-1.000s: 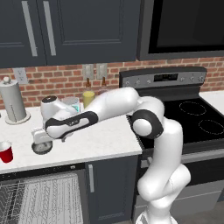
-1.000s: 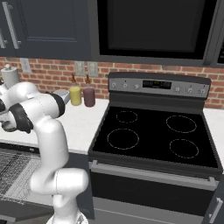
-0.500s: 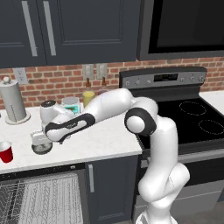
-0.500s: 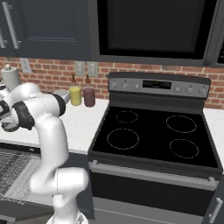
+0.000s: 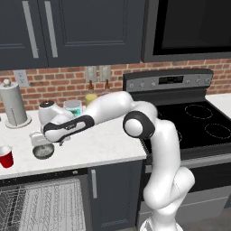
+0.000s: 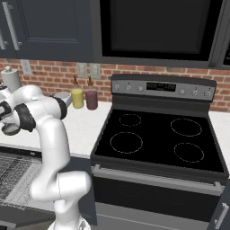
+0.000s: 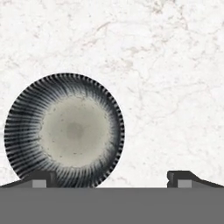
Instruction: Pick up the cup and bowl from the counter, place them in the dishwasher, and close the dishwasher door.
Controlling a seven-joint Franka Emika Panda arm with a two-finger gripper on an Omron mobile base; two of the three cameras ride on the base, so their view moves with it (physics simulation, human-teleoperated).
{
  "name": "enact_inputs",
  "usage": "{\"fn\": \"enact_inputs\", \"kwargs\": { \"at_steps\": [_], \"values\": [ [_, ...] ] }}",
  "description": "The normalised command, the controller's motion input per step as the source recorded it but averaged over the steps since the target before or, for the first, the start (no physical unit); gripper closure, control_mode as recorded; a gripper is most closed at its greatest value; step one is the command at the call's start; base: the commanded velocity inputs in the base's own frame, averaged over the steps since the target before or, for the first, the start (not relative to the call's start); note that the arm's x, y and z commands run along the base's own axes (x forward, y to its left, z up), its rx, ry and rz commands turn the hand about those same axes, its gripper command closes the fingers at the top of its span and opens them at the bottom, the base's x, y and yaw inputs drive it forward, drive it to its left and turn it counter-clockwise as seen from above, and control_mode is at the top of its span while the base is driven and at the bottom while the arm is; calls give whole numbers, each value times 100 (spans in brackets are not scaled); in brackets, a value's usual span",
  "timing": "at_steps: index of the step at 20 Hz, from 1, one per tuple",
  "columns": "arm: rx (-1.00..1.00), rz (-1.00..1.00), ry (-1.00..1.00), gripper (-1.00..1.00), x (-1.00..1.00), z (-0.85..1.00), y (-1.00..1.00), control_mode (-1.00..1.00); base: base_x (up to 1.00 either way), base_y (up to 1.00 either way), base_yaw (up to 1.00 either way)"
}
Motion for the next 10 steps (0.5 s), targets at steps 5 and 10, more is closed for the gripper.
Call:
{"fn": "enact_inputs", "kwargs": {
  "at_steps": [5, 10],
  "values": [
    [0, 0, 0, -100, 17, -7, 0, -100, 0, 0, 0],
    [0, 0, 0, -100, 11, -6, 0, -100, 0, 0, 0]
  ]
}}
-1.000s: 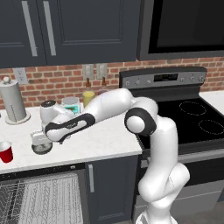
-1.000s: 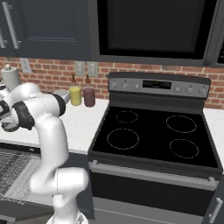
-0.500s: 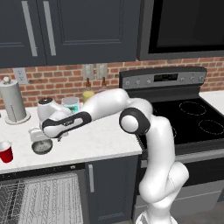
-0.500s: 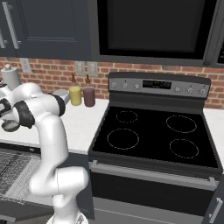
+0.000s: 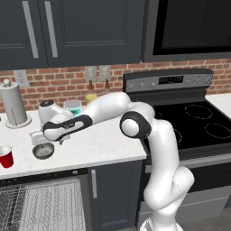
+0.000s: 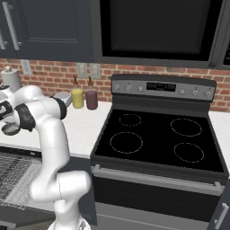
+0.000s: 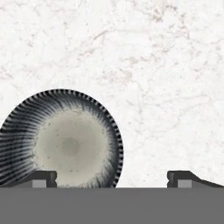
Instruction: Pick up the cup and bowl from the counter, place them in the dishwasher, and close the dishwasher door.
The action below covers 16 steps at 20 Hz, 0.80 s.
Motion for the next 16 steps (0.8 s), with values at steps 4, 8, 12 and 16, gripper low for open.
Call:
{"fn": "enact_inputs", "kwargs": {
  "at_steps": [4, 8, 12, 16],
  "values": [
    [0, 0, 5, -100, 0, -22, 0, -100, 0, 0, 0],
    [0, 0, 4, -100, 0, -37, 0, -100, 0, 0, 0],
    [0, 0, 4, -100, 0, -46, 0, -100, 0, 0, 0],
    [0, 0, 5, -100, 0, -37, 0, -100, 0, 0, 0]
  ]
}}
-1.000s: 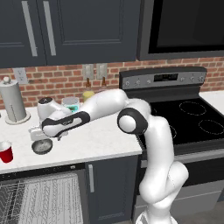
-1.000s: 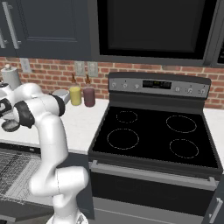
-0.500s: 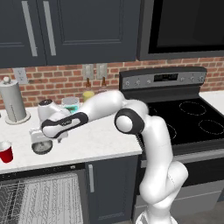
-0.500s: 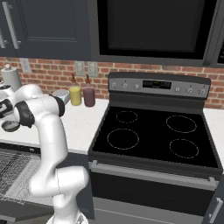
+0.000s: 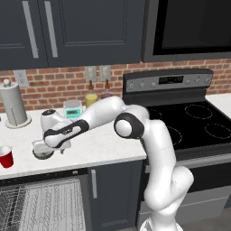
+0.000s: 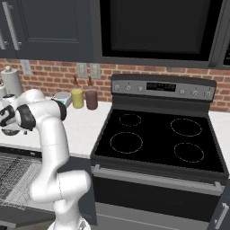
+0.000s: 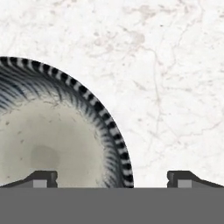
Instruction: Pick up the cup and bowl from the counter, place them in the dishwasher, and close the dishwasher door.
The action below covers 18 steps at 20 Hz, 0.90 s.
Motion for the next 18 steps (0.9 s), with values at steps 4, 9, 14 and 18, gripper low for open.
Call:
{"fn": "enact_inputs", "kwargs": {
  "at_steps": [4, 9, 14, 18],
  "values": [
    [0, 0, 0, -100, 0, 0, 0, -100, 0, 0, 0],
    [0, 0, 0, 100, 0, 0, 0, -100, 0, 0, 0],
    [0, 0, 0, 100, 0, 0, 0, -100, 0, 0, 0],
    [0, 0, 0, 100, 0, 0, 0, -100, 0, 0, 0]
  ]
}}
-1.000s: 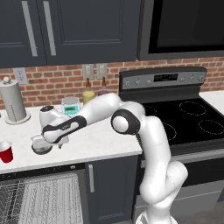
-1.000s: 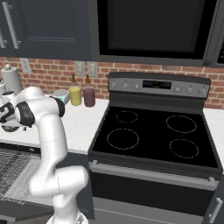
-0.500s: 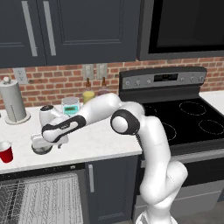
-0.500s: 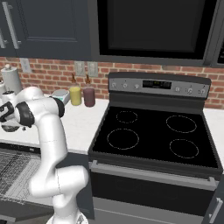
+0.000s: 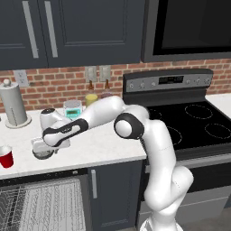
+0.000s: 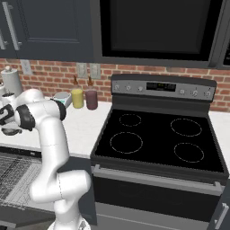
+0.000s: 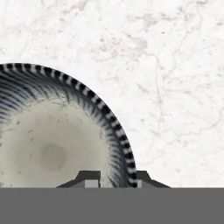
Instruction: Pick up the cup and bowl from the counter, place them in the dishwasher, and close the dishwasher door.
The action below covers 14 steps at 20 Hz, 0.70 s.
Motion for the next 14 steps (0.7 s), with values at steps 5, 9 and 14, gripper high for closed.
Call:
{"fn": "enact_inputs", "kwargs": {
  "at_steps": [5, 9, 14],
  "values": [
    [1, 0, -2, 100, -52, 0, -2, -100, 0, 0, 0],
    [4, 0, -10, 100, -100, 0, -7, -100, 0, 0, 0],
    [3, 0, -11, 100, -100, 0, 0, -100, 0, 0, 0]
  ]
}}
